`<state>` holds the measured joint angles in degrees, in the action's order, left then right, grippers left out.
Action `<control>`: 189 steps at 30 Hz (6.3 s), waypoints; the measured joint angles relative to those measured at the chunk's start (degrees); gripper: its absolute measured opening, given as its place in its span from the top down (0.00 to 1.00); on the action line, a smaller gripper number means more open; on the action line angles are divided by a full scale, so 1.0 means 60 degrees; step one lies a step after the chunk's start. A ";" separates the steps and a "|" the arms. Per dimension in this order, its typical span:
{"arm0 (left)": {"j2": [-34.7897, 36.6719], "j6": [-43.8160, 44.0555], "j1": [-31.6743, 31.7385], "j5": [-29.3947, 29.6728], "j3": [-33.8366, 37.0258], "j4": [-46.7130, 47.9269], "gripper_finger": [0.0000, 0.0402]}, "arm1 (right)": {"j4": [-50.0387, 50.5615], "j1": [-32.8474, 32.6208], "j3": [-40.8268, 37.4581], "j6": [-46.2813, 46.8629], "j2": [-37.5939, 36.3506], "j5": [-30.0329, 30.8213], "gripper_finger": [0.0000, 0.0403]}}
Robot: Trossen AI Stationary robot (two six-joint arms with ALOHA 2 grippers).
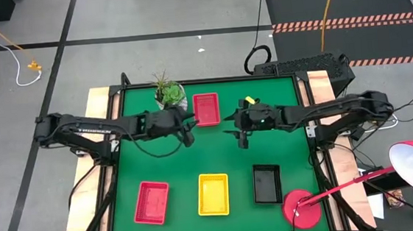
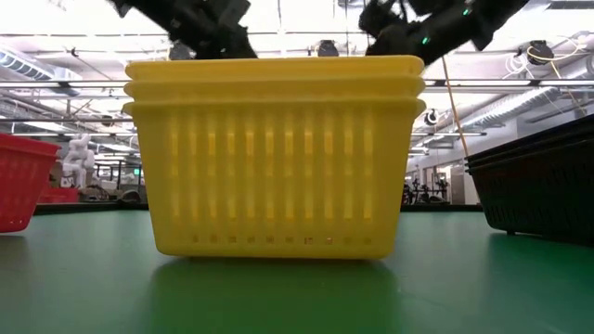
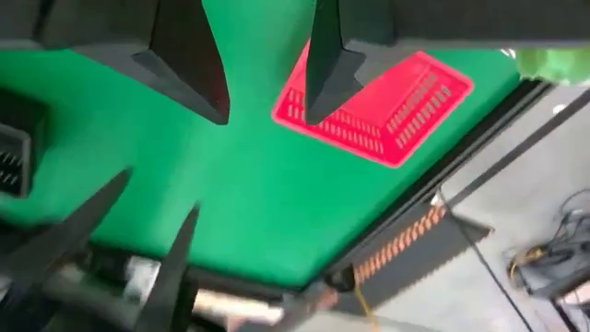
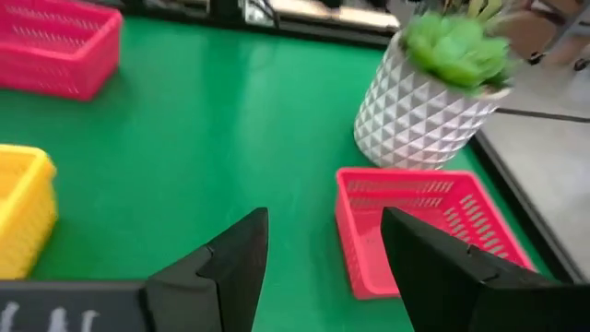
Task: Stack baskets by color
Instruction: Stack the top red bin on top of the bottom red bin, then return to Home Position
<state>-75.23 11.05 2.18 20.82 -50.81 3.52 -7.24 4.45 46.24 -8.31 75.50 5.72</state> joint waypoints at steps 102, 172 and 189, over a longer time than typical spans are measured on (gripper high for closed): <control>-0.3029 0.5995 -0.6640 -0.2353 -0.6337 1.1979 0.99 | 0.3323 -0.0124 -0.1523 0.0381 -0.7012 0.1042 0.48; -0.5273 0.7230 -0.8762 -0.4731 -0.5632 1.2041 0.70 | 0.3759 -0.0127 -0.1523 0.0950 -0.7012 0.1005 0.48; -0.5255 0.5954 -0.7501 -0.2452 -0.5633 1.2982 0.69 | 0.3806 -0.0131 -0.1523 0.1002 -0.7016 0.0998 0.48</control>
<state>-106.76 46.77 -42.82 6.10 -84.61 81.41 15.59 3.66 37.10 -2.30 33.41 11.70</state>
